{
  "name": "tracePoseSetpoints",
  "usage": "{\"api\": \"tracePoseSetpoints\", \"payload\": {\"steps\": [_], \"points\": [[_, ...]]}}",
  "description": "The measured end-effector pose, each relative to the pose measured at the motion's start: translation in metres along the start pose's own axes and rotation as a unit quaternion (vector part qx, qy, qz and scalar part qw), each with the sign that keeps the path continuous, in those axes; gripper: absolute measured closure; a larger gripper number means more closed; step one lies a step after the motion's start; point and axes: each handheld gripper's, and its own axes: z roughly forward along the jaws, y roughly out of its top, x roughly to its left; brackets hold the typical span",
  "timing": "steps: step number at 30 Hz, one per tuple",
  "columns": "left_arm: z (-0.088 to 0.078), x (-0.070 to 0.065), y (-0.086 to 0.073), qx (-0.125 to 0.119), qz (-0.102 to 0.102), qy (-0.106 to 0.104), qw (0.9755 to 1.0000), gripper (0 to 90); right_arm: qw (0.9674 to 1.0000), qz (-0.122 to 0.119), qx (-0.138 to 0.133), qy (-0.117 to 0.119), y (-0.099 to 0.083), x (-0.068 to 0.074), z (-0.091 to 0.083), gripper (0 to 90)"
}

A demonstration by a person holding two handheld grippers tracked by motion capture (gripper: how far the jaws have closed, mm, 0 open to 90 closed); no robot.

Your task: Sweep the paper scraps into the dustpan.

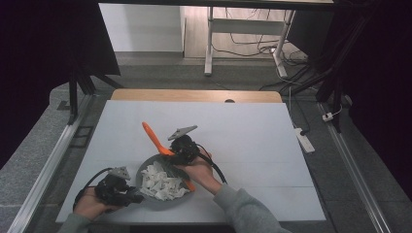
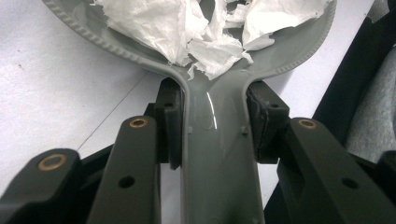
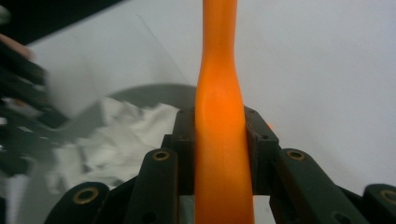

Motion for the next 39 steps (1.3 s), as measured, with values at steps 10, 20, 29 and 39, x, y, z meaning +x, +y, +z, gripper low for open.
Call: {"api": "tracePoseSetpoints", "payload": {"steps": [10, 20, 29, 39], "points": [[0.002, 0.001, -0.001, -0.002, -0.002, 0.0, 1.0, 61.5, 0.9984, 0.01, -0.054, -0.013, 0.001, -0.014, -0.042, 70.2], [0.001, 0.002, -0.001, -0.02, -0.005, -0.004, 0.9998, 61.5, 0.9965, 0.025, -0.077, -0.023, -0.011, -0.027, -0.066, 70.3], [-0.003, 0.005, -0.002, -0.042, -0.018, 0.011, 0.9989, 61.5, 0.9948, 0.031, -0.091, -0.034, -0.022, -0.036, -0.081, 70.2], [-0.011, 0.009, -0.005, -0.072, -0.037, 0.034, 0.9961, 61.6, 0.9921, 0.042, -0.104, -0.057, -0.045, -0.051, -0.107, 70.2]]}}
